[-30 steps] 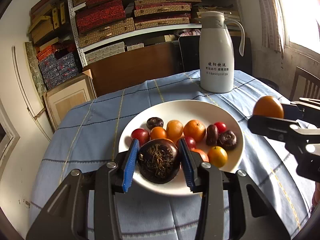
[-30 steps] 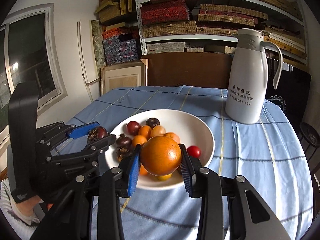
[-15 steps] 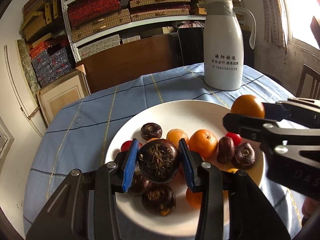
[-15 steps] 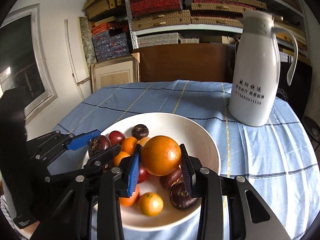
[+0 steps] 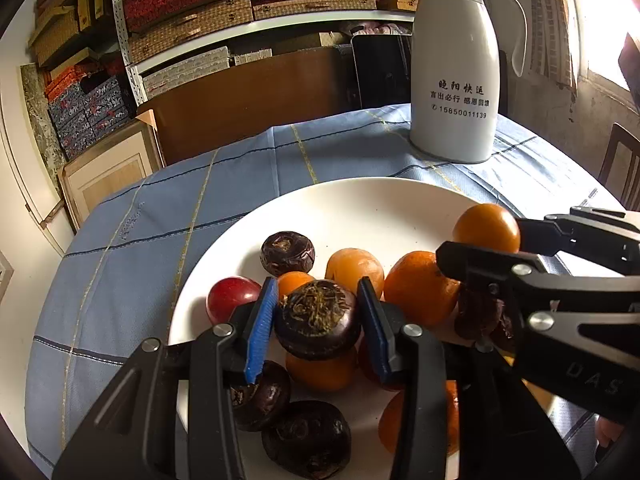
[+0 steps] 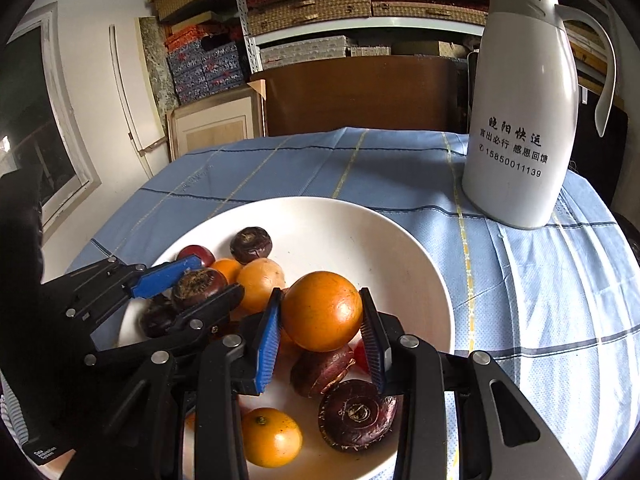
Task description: Organize fruits
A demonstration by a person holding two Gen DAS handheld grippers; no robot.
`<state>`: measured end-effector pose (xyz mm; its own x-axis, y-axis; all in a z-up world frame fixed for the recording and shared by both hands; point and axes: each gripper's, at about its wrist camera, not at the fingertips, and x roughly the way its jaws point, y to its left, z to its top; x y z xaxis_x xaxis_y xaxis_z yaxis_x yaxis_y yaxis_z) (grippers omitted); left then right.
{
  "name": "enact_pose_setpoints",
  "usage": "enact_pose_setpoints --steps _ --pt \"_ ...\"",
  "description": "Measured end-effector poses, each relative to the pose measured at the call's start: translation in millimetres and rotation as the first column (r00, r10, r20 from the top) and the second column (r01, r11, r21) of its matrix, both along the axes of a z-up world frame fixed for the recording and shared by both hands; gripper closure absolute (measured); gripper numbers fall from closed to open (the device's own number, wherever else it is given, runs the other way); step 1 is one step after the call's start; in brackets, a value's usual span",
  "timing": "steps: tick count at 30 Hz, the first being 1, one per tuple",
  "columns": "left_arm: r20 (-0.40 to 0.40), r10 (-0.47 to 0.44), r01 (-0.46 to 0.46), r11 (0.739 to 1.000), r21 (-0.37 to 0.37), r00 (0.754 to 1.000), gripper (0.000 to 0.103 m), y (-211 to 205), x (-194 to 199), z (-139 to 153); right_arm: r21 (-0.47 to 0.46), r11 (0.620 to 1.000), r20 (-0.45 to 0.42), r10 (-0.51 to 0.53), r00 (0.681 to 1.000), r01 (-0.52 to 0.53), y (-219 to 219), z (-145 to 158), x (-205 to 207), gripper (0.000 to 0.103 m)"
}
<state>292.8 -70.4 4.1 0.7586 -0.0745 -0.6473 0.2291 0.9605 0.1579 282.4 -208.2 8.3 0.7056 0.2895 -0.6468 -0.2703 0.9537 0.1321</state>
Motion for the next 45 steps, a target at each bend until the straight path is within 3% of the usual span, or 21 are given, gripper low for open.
enact_pose_setpoints --steps 15,17,18,19,20,22,24,27,29,31,35,38,42,45 --pt "0.016 -0.004 0.004 1.000 0.012 1.000 0.062 -2.8 1.0 -2.9 -0.009 1.000 0.002 0.001 1.000 -0.001 4.8 -5.4 0.6 0.065" --pt "0.023 0.014 -0.014 1.000 0.023 1.000 0.051 -2.1 1.6 -3.2 -0.013 1.000 0.000 0.001 1.000 -0.001 4.1 -5.1 0.5 0.065" --pt "0.030 0.035 -0.036 0.999 0.033 0.999 0.033 -0.8 2.7 -3.5 -0.014 1.000 -0.005 -0.001 1.000 0.000 4.1 -5.5 1.2 0.064" --pt "0.035 0.058 -0.059 0.998 0.035 0.998 0.019 2.5 3.9 -4.0 -0.010 1.000 -0.013 -0.003 1.000 0.003 2.1 -5.6 2.3 0.048" --pt "0.035 0.061 -0.062 0.998 0.015 0.998 0.016 6.0 3.3 -2.7 0.001 1.000 -0.017 -0.018 1.000 0.018 -0.1 -4.4 2.6 0.037" --pt "0.015 0.051 -0.050 0.998 -0.038 0.999 0.015 12.5 1.1 2.9 0.023 0.999 0.005 -0.035 0.999 0.035 -6.4 1.4 0.3 0.037" --pt "0.035 0.058 -0.057 0.998 -0.040 0.998 0.015 14.8 -5.6 12.1 0.043 0.999 0.034 -0.031 0.999 0.029 -10.6 14.3 -7.9 0.037" --pt "0.083 0.066 -0.063 0.997 -0.034 0.994 0.005 17.7 -27.6 31.9 0.072 0.997 0.125 -0.045 0.991 0.037 -18.5 44.7 -33.5 0.033" --pt "0.106 0.069 -0.064 0.997 -0.048 0.992 0.005 20.7 -48.5 43.4 0.087 0.996 0.183 -0.052 0.982 0.037 -23.3 62.9 -54.8 0.011" --pt "0.121 0.090 -0.083 0.995 -0.061 0.989 0.005 24.5 -71.6 48.0 0.099 0.994 0.225 -0.072 0.972 0.051 -28.0 70.0 -74.8 0.003" --pt "0.089 0.100 -0.090 0.990 -0.107 0.991 0.005 27.5 -110.6 38.5 0.080 0.989 0.262 -0.140 0.955 0.123 -34.7 54.8 -112.6 0.003" --pt "0.034 0.092 -0.086 0.987 -0.139 0.995 0.005 26.8 -131.5 26.9 -0.018 0.975 0.208 -0.213 0.955 0.221 -34.4 23.7 -130.1 0.003" --pt "0.036 0.139 -0.135 0.987 -0.090 0.990 0.005 24.0 -153.7 19.7 0.051 0.983 0.199 -0.183 0.963 0.176 -41.9 10.8 -148.1 0.003" --pt "0.053 0.154 -0.148 0.983 -0.105 0.987 0.005 26.3 -167.8 20.8 0.036 0.987 0.230 -0.159 0.960 0.155 -38.1 9.8 -159.3 0.003"
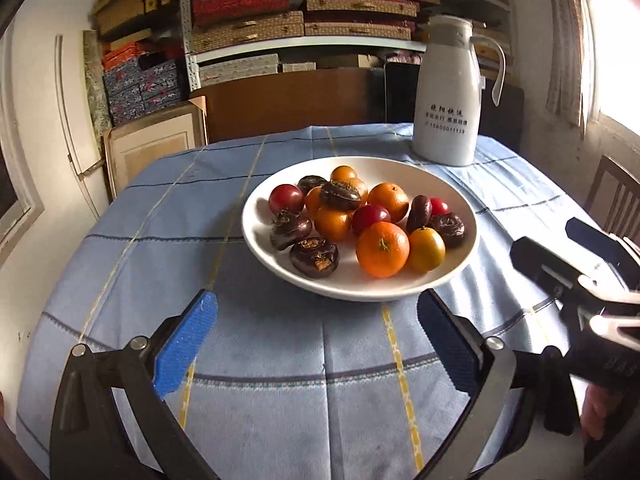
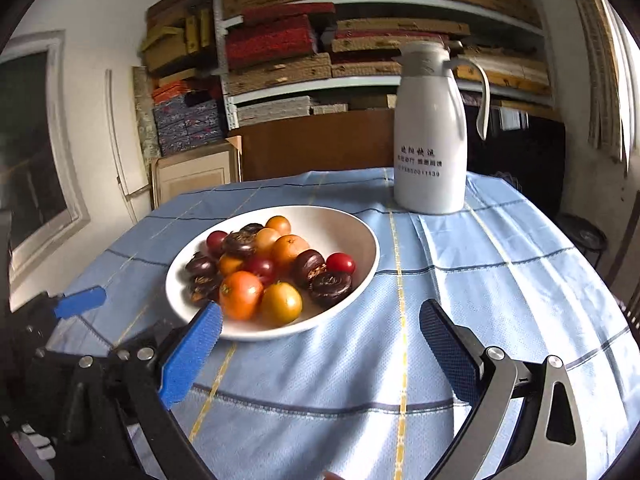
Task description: Organize fruits
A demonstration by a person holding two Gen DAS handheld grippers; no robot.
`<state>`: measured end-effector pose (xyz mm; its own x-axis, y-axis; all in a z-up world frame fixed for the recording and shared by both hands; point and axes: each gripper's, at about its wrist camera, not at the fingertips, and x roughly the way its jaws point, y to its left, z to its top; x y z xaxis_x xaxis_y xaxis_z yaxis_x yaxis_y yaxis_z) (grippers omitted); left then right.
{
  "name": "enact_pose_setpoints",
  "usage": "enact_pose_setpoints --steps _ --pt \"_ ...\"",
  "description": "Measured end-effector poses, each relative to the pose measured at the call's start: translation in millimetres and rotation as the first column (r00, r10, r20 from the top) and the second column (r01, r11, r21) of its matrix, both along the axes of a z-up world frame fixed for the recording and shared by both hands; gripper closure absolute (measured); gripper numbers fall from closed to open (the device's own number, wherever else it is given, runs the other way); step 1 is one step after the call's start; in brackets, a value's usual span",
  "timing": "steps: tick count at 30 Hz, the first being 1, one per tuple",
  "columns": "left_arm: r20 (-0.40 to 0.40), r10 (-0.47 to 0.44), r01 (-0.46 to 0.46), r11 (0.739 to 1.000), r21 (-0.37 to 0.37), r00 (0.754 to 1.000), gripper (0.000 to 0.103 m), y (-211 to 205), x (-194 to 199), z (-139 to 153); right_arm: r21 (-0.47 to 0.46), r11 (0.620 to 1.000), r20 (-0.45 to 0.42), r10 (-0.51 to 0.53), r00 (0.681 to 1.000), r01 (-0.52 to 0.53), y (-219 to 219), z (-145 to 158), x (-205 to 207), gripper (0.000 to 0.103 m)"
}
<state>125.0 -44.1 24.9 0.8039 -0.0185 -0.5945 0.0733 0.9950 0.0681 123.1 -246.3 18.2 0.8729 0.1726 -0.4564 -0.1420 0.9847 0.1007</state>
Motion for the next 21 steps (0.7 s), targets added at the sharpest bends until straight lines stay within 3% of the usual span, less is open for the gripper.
enact_pose_setpoints --steps 7,12,21 --pt "0.028 0.044 -0.044 0.999 0.002 0.999 0.005 7.2 -12.0 3.6 -0.007 0.998 0.047 0.057 0.997 -0.056 8.7 1.3 -20.8 0.003" --pt "0.005 0.078 -0.078 0.997 -0.014 0.997 0.005 16.8 -4.4 2.9 0.001 1.000 0.087 0.031 0.996 -0.032 4.8 6.5 -25.7 0.003" --pt "-0.034 0.146 -0.147 0.989 -0.030 0.989 0.005 28.4 2.1 1.6 0.036 0.999 0.032 0.017 0.999 -0.018 -0.3 1.1 -17.0 0.003"
